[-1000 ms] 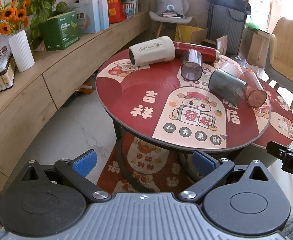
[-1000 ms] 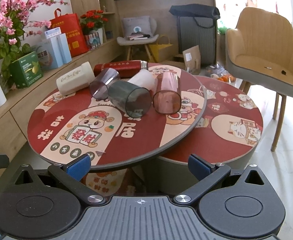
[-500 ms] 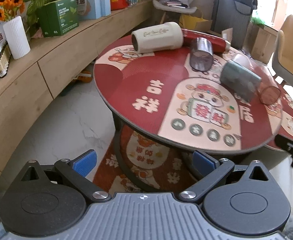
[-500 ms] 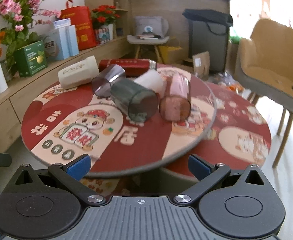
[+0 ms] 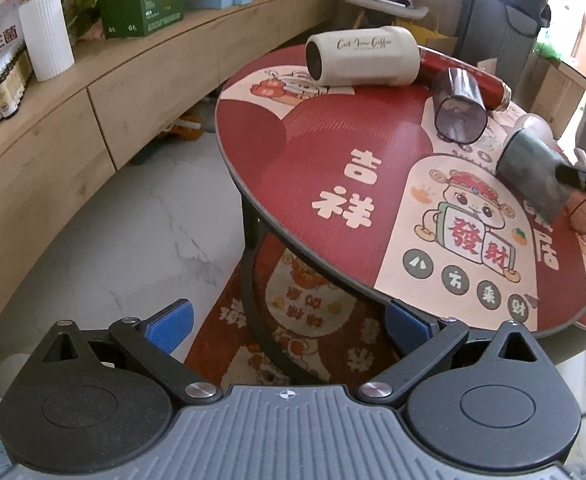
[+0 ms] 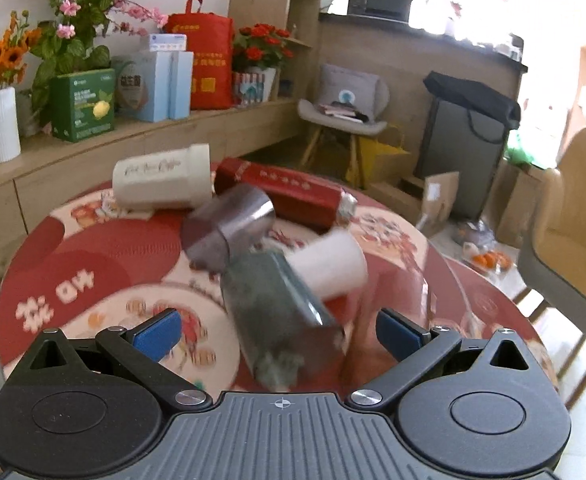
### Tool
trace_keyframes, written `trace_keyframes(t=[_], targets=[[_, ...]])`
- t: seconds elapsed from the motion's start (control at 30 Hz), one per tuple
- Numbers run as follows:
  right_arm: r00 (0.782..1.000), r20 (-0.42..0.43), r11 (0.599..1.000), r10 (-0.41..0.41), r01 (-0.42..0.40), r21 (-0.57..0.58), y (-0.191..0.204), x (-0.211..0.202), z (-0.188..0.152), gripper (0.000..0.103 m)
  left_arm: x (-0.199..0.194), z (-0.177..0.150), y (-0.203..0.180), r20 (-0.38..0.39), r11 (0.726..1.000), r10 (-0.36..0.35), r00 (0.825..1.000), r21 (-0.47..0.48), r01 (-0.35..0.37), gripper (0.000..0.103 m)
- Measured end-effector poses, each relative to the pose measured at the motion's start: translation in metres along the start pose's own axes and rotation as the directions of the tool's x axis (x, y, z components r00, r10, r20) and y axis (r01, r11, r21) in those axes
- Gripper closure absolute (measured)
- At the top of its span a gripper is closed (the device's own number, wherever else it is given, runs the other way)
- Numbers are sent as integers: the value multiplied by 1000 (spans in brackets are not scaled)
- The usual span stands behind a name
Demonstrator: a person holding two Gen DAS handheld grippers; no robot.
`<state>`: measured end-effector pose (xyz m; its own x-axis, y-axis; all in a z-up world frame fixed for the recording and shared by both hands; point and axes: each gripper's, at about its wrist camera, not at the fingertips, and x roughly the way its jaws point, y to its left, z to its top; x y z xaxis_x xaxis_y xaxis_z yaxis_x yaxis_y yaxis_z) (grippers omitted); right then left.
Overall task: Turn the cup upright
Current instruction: 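Reach the right gripper to the dark grey cup lying sideways and grasp it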
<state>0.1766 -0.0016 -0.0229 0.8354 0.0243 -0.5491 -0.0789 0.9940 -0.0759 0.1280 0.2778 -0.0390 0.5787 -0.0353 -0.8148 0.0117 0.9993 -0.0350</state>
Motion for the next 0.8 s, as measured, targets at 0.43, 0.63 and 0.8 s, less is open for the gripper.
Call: trace_keyframes(t=[0.43, 0.63, 0.8], targets=[[991, -127, 999, 39, -43, -29, -3, 61, 18, 23, 12, 1, 10, -12, 999, -26, 1000, -37, 26, 0], [989, -143, 999, 19, -26, -41, 5, 58, 13, 31, 9, 0, 8, -3, 999, -41, 999, -31, 41, 0], [988, -153, 998, 33, -42, -53, 10, 52, 13, 40, 7, 0, 12, 1, 998, -49, 999, -49, 49, 0]])
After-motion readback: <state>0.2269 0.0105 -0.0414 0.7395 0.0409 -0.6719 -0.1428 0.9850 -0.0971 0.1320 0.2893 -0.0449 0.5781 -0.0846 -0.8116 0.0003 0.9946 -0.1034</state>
